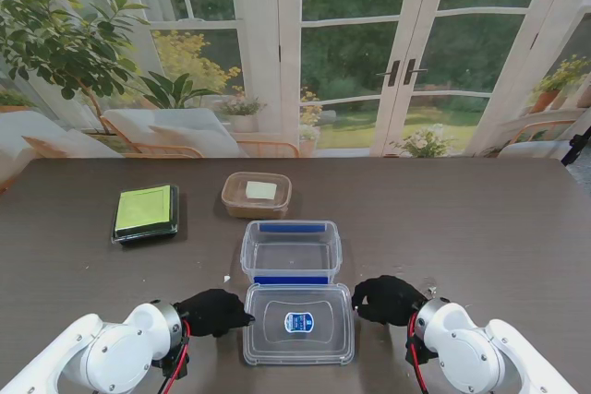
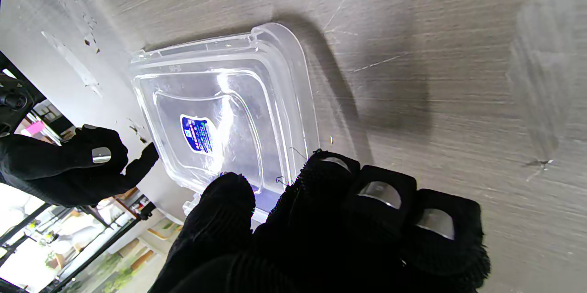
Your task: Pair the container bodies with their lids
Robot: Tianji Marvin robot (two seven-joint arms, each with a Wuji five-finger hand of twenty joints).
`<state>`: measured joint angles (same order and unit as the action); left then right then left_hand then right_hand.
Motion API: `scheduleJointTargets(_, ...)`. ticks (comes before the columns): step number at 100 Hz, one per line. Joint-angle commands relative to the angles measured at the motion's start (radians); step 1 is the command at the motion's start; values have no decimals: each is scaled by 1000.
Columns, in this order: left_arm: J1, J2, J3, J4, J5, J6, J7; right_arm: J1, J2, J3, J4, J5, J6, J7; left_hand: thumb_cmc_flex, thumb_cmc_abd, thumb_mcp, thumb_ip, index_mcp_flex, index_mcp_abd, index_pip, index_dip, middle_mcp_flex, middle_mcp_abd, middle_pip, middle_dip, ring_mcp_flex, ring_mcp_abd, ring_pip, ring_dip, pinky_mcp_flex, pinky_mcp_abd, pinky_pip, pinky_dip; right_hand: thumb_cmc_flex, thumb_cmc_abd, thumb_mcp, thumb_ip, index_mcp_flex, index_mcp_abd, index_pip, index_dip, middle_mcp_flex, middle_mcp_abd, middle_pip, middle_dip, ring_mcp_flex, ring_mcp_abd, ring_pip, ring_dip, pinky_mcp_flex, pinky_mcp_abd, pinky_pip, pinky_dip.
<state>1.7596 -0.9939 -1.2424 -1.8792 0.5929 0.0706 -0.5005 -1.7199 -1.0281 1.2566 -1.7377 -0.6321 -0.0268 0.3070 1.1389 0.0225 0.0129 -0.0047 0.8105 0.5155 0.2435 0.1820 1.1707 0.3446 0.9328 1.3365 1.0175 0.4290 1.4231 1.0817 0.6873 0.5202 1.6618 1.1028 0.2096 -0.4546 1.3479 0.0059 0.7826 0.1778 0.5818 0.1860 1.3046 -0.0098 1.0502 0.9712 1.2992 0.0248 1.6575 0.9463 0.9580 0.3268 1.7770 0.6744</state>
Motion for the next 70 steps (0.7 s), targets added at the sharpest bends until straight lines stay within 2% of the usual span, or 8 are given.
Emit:
scheduleJointTargets(1, 1, -9, 1, -7, -3, -10, -12, -7, -8, -5, -18, -1, -3, 12, 47, 21, -7, 4, 8, 43, -25, -15, 11, 19, 11, 14, 12, 33, 49, 9, -8, -20, 23, -13, 6, 19, 43, -17, -15, -138, -51, -25, 49, 47, 1, -7, 14, -22, 35, -5, 182, 37, 32, -17)
scheduleJointTargets(70, 2, -15, -21, -1, 17, -69, 23, -7, -17, -1, -55, -12, 5, -27, 47, 19, -5, 4, 11, 40, -26, -16, 10, 22, 5, 11, 7, 39, 40, 11, -14, -16, 15, -10, 8, 18, 38, -18, -15, -136, -51, -26, 45, 51, -3, -10, 14, -18, 32, -7, 181, 39, 31, -16)
